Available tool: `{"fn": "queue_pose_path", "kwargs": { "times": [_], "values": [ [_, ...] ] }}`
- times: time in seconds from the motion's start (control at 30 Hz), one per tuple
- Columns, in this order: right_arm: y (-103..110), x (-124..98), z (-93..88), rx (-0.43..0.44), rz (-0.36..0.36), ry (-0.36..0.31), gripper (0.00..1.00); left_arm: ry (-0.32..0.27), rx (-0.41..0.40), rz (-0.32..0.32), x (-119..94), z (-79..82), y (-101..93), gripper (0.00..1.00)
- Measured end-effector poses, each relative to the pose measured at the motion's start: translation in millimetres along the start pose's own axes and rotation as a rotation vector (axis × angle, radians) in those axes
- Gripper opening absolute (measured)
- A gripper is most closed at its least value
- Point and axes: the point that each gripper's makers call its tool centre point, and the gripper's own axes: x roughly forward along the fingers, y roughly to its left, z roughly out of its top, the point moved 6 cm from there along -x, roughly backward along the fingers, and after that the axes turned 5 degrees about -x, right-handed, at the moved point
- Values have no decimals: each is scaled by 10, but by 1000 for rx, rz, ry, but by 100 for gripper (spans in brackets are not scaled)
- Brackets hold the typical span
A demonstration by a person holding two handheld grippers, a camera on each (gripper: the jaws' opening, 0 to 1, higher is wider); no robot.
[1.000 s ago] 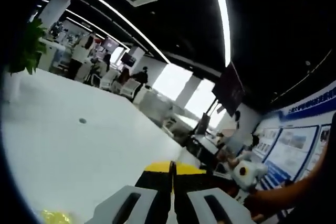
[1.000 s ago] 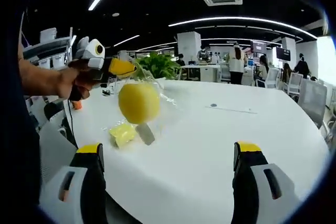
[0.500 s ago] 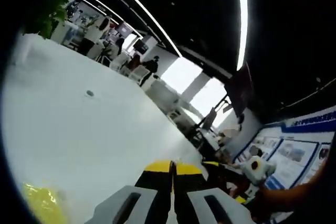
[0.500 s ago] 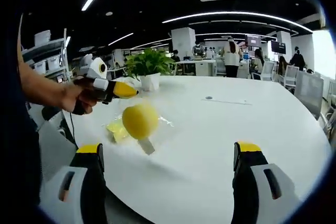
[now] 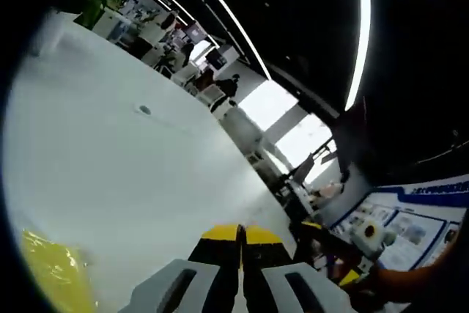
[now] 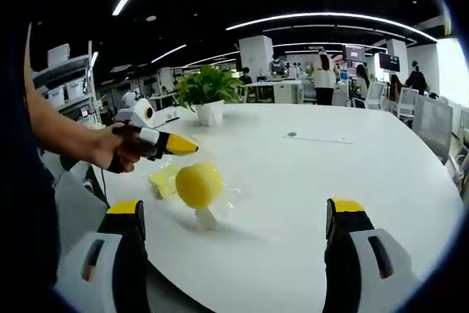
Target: Compare the silicone blocks by pressing each to a similar depth, holding the contact briefly, and releasing to observe deformation and rebound differences across the visible hardness samples.
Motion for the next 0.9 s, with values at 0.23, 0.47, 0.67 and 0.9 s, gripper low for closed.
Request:
{"fn": "queue_pose_path", "kwargs": {
  "times": [0.23, 0.47, 0.67, 0.9],
  "values": [
    [37, 16, -30, 34, 2, -3, 96, -17, -39, 90, -1, 68, 360, 0],
    [58, 30, -66, 53, 7, 6, 96, -15, -66, 165, 29, -14, 589, 0],
    [48, 52, -75, 72, 9, 10, 96, 6, -77, 256, 72, -131, 757, 0],
    [99, 102, -95, 68, 38, 28, 96, 47, -71, 380, 126, -217, 904, 0]
  ]
}}
